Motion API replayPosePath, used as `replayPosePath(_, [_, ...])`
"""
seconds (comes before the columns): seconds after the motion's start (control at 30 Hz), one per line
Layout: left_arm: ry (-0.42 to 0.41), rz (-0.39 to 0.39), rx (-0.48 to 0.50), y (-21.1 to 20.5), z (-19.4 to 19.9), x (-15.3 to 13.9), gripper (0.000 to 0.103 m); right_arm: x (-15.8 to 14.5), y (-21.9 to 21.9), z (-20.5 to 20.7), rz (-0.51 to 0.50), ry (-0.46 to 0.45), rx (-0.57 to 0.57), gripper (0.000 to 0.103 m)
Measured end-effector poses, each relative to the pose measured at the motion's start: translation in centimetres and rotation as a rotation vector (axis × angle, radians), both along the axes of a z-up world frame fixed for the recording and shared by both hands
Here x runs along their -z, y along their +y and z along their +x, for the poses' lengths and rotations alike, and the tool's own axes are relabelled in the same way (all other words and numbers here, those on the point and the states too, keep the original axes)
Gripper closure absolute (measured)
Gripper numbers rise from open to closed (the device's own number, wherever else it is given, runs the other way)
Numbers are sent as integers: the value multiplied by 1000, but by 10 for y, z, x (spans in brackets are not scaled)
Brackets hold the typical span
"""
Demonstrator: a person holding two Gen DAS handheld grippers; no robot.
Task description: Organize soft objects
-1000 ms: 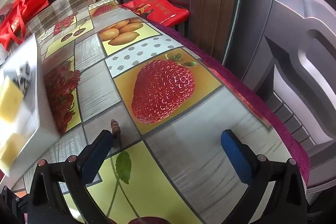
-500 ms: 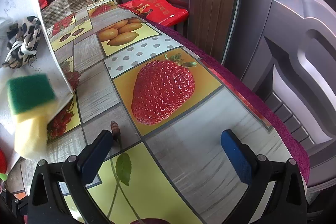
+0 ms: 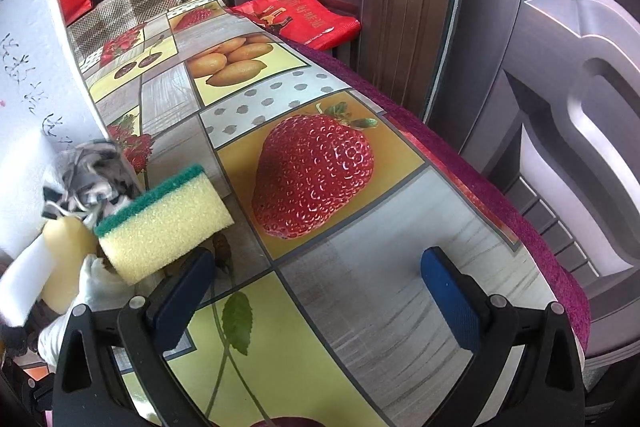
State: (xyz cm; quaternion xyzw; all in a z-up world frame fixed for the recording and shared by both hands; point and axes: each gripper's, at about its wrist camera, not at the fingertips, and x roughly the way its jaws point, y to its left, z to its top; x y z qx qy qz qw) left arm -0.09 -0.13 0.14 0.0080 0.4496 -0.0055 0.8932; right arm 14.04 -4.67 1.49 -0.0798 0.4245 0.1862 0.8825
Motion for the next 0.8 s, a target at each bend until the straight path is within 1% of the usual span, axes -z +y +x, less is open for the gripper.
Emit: replayPosePath(0.8, [1, -1, -1, -4, 7, -1, 1, 0, 2, -1, 0, -2, -1, 0])
